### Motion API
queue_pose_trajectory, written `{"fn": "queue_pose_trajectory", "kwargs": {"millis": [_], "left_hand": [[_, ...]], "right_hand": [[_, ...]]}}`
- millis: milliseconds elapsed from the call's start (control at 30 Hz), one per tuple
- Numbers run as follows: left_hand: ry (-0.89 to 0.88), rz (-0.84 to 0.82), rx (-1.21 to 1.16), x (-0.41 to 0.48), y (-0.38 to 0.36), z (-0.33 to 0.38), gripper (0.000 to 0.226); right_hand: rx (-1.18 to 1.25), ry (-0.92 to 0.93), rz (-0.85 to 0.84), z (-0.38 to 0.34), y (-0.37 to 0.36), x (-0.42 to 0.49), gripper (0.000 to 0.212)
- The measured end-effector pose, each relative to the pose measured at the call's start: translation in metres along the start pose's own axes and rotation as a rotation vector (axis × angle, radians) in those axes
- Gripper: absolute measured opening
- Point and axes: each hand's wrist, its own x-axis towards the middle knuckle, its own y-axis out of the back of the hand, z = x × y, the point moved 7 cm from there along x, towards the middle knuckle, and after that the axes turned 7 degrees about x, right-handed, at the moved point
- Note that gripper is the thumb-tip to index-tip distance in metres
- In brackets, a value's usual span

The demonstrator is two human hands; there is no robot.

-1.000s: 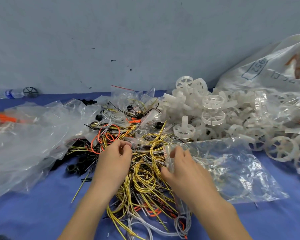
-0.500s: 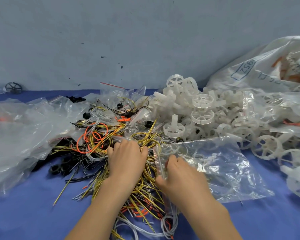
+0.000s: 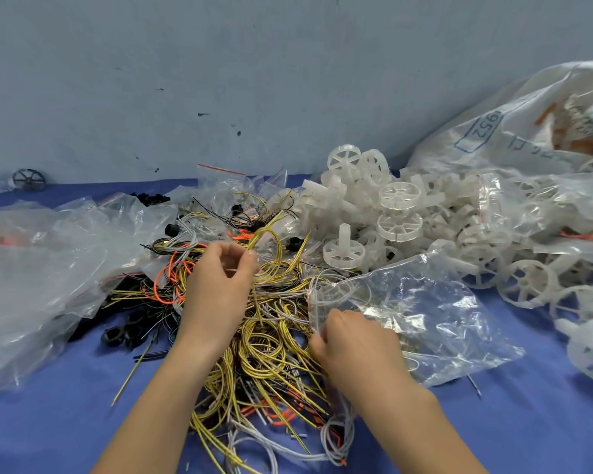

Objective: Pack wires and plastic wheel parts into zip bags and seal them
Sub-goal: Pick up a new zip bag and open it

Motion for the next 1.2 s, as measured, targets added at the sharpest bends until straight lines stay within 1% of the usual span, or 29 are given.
{"fn": "queue_pose_trajectory", "kwargs": {"millis": [100,167,233,300,367,433,567,633,700,767,833,967,1100,1133,1200], "left_hand": [[0.023,0.035,-0.151,-0.002,0.014,0.000,0.004],[0.052,0.054,-0.232,-0.002,0.021,-0.001,0.006],[0.096,0.020,-0.302,-0.004,0.021,-0.003,0.015],[0.146,-0.054,-0.322,-0.009,0.013,-0.005,0.025],[0.162,-0.116,-0.265,-0.016,0.002,-0.003,0.031],[0.147,-0.148,-0.161,-0.022,-0.009,0.003,0.029],[0.009,-0.187,0.079,-0.032,-0.027,0.019,0.019],[-0.049,-0.206,0.191,-0.037,-0.036,0.023,0.024],[-0.060,-0.222,0.273,-0.042,-0.045,0.024,0.034],[-0.054,-0.263,0.252,-0.045,-0.054,0.025,0.038],[-0.052,-0.295,0.211,-0.047,-0.060,0.027,0.035],[-0.063,-0.256,0.254,-0.041,-0.055,0.024,0.029],[-0.056,-0.299,0.294,-0.038,-0.055,0.016,0.030],[-0.058,-0.317,0.314,-0.039,-0.057,0.015,0.029],[-0.064,-0.351,0.349,-0.043,-0.061,0.014,0.025]], "right_hand": [[0.072,-0.027,-0.026,0.011,0.002,0.001,0.026],[0.125,-0.041,-0.028,0.016,0.005,0.001,0.029],[0.185,-0.036,-0.031,0.020,0.005,0.001,0.032],[0.265,-0.026,-0.050,0.024,0.005,0.002,0.033],[0.344,-0.017,-0.068,0.028,0.005,0.004,0.035],[0.429,-0.035,-0.072,0.032,0.007,0.005,0.037],[0.605,-0.094,-0.017,0.038,0.013,0.006,0.032],[0.701,-0.101,0.031,0.037,0.019,0.007,0.028],[0.736,-0.076,0.086,0.034,0.028,0.006,0.027],[0.737,-0.032,0.114,0.028,0.035,0.004,0.026],[0.740,-0.017,0.126,0.026,0.039,0.002,0.024],[0.836,-0.092,0.180,0.035,0.048,-0.002,0.017],[0.935,-0.128,0.334,0.047,0.072,-0.010,0.017],[0.936,-0.118,0.379,0.048,0.077,-0.013,0.016],[0.861,-0.090,0.454,0.046,0.084,-0.018,0.017]]}}
